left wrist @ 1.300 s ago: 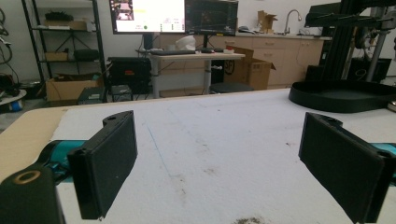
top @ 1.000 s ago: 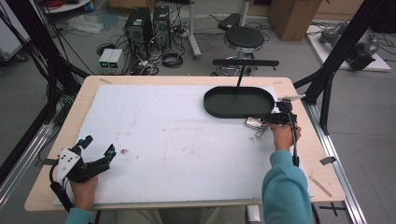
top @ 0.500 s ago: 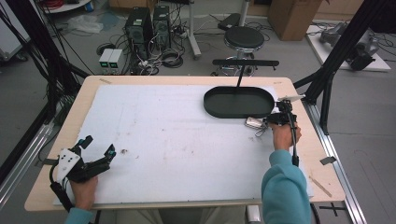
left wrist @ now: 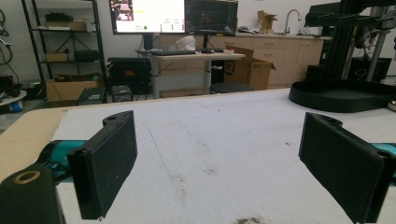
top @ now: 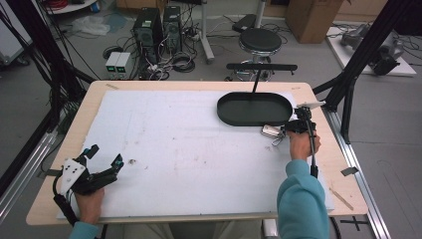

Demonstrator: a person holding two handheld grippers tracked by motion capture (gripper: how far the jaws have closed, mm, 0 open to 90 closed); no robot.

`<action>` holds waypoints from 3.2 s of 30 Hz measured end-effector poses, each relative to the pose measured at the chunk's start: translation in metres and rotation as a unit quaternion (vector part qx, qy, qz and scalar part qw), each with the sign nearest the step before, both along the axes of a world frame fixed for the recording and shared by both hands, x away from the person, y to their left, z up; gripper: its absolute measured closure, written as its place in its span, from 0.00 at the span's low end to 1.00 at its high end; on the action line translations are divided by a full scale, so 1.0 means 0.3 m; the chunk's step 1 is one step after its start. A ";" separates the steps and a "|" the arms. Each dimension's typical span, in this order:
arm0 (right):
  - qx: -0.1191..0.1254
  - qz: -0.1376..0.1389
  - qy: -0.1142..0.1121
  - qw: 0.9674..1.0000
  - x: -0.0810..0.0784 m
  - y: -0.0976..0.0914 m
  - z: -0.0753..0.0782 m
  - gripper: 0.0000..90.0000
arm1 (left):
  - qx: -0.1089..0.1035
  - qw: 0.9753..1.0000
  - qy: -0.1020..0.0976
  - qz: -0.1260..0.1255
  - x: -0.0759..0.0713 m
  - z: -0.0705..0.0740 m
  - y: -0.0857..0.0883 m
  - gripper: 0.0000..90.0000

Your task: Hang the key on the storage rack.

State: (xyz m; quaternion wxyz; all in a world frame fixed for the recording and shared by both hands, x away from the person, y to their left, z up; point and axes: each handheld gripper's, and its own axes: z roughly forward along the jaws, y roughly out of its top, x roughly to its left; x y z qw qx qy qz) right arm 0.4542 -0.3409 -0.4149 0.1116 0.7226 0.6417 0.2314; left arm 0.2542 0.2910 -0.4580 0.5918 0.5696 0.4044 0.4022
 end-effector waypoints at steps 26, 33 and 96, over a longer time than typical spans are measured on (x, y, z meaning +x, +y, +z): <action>0.027 -0.039 0.035 0.998 0.021 0.003 -0.003 0.78 | -0.001 1.000 0.002 0.000 0.000 0.000 0.001 0.13; 0.035 -0.046 0.044 0.997 0.022 -0.003 -0.005 0.85 | -0.001 1.000 0.002 0.000 0.000 0.000 0.001 0.13; -0.059 0.042 -0.223 0.972 -0.050 0.040 0.292 0.92 | -0.001 1.000 0.000 0.000 0.000 0.000 0.000 0.13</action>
